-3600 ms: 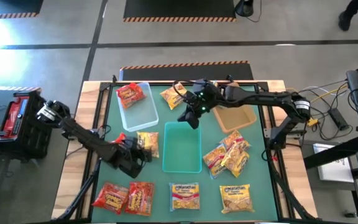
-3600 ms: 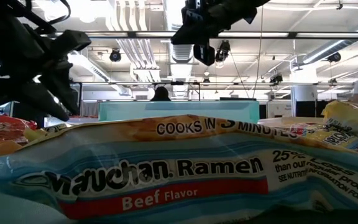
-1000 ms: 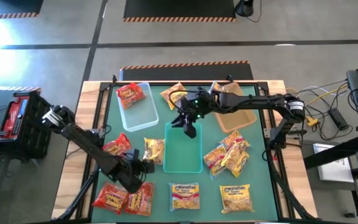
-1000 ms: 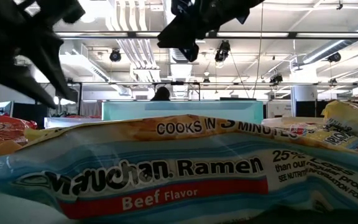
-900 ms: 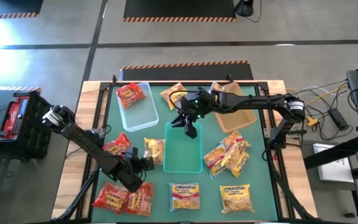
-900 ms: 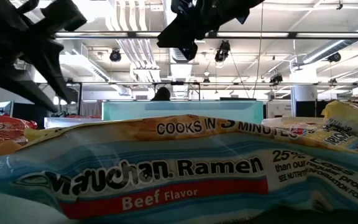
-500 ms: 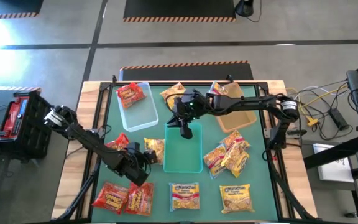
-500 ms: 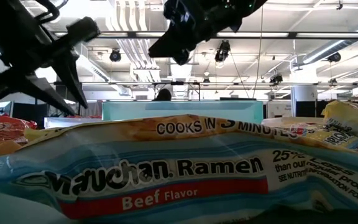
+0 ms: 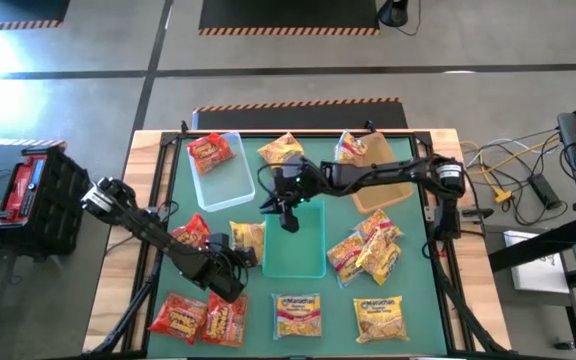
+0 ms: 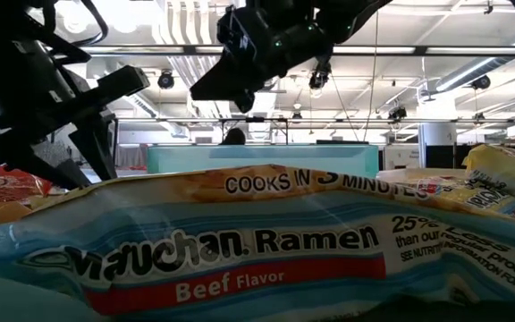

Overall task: Sort Maruchan noodles
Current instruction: Put the yellow noodle pack into the blue bin

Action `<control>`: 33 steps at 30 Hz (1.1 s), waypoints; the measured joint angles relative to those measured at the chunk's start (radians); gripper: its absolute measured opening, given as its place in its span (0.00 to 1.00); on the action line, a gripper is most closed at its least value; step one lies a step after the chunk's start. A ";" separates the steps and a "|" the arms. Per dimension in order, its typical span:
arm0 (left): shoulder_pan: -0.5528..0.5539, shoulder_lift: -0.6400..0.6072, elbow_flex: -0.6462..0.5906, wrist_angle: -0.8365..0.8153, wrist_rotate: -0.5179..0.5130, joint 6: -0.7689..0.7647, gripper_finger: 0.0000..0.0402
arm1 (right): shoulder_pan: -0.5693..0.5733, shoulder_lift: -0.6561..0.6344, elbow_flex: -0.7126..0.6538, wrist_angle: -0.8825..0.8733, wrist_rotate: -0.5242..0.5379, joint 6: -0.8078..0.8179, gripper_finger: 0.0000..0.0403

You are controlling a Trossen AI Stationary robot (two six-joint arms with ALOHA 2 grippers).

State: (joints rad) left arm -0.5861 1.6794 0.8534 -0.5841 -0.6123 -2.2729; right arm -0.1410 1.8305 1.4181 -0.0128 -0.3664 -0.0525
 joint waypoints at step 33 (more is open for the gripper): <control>0.001 -0.019 -0.006 -0.368 -0.088 0.264 0.19 | 0.043 0.358 0.424 -0.332 -0.002 -0.028 0.15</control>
State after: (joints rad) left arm -0.5850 1.6608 0.8474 -0.9522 -0.7005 -2.0086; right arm -0.0978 2.1883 1.8419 -0.3452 -0.3689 -0.0803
